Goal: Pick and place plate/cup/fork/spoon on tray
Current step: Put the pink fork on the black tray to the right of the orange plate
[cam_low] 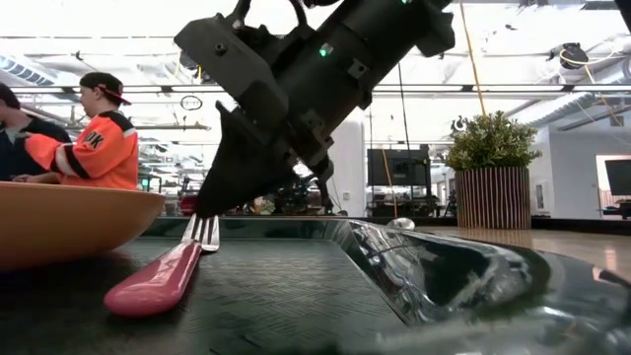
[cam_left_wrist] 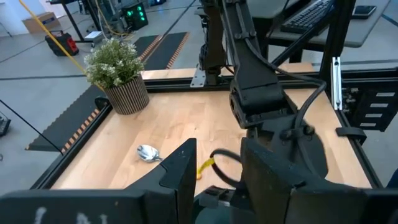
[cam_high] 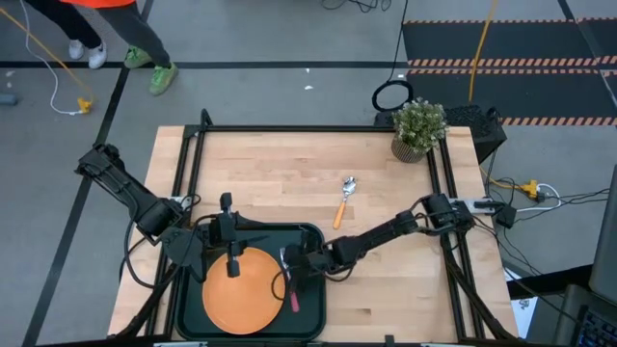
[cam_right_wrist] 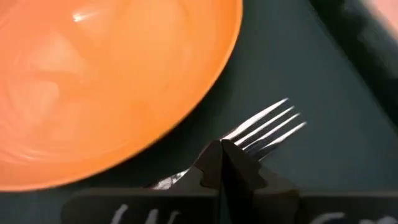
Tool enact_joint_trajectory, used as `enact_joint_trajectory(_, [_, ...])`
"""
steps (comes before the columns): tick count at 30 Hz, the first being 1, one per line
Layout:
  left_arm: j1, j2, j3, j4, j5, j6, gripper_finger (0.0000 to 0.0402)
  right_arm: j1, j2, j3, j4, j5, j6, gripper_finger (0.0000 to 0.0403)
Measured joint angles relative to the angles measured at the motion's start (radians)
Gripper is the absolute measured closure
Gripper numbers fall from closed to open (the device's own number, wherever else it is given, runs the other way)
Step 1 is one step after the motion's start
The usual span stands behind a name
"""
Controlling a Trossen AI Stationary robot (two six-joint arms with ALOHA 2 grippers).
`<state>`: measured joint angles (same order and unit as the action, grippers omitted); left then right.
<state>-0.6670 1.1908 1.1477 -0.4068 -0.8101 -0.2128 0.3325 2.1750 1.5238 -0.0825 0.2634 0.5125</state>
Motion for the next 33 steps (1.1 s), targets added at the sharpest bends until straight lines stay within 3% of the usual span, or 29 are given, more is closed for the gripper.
enact_joint_trajectory(18, [0.0, 0.0, -0.001, -0.003, 0.0, -0.002, 0.0273, 0.003, 0.031, 0.002, -0.092, 0.001, 0.066, 0.0403])
enact_joint_trajectory(33, [0.0, 0.0, -0.001, -0.003, 0.0, -0.001, 0.0273, 0.051, 0.024, 0.002, -0.138, 0.031, 0.347, 0.0403])
